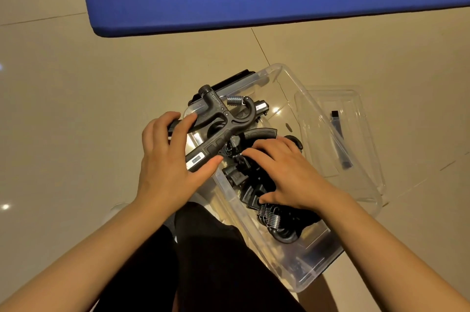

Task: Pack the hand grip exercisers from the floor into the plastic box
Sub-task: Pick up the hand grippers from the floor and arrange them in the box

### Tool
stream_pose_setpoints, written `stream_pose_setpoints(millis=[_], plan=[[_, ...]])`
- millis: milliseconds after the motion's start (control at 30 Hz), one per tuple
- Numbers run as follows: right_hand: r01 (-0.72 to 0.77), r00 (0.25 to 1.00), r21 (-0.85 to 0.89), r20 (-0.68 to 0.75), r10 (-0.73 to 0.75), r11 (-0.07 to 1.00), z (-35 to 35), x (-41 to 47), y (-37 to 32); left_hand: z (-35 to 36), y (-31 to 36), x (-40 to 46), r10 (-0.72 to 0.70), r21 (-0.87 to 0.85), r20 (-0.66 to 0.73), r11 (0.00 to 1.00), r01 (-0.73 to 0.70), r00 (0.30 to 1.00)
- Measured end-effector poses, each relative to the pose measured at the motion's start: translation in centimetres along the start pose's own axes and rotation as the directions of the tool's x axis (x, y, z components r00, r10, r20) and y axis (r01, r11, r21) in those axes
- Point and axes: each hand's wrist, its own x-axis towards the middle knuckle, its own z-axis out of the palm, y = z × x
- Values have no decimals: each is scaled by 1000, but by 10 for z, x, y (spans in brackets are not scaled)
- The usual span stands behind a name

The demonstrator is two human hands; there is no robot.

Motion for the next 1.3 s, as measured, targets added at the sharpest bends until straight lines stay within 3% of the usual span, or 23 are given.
stream_pose_setpoints(millis=[133,333,500,700,767,900,1000,1100,1167,1300], plan=[[96,995,-42,-31,-97,995,6,-8,-17,0,0,0,14,-2,-15,1000,-14,1000],[37,997,1,74,-37,999,15,-7,-22,-1,-1,0,5,9,-2,1000,-5,1000],[42,996,2,76,-42,999,14,-10,-22,-2,-2,2,15,6,-5,1000,-15,1000],[-16,995,140,98,2,990,12,-12,-19,-3,-9,0,72,-52,29,996,-70,997],[-95,994,292,-25,107,952,6,-15,-21,-4,-11,1,83,-74,34,994,-80,996],[-229,842,538,-309,442,812,-6,-15,-36,-3,-8,2,66,-96,17,993,-64,998],[-259,753,687,-297,587,679,-14,-4,-58,-5,-6,4,131,-94,-54,986,-136,990],[-274,727,692,-305,615,668,-21,6,-80,-7,-5,7,258,-92,-165,957,-275,952],[-289,711,647,-348,611,706,-25,9,-91,-7,3,12,259,-112,-230,950,-290,938],[-213,618,774,-366,696,596,-41,17,-98,-1,28,23,204,-155,-297,954,-258,933]])
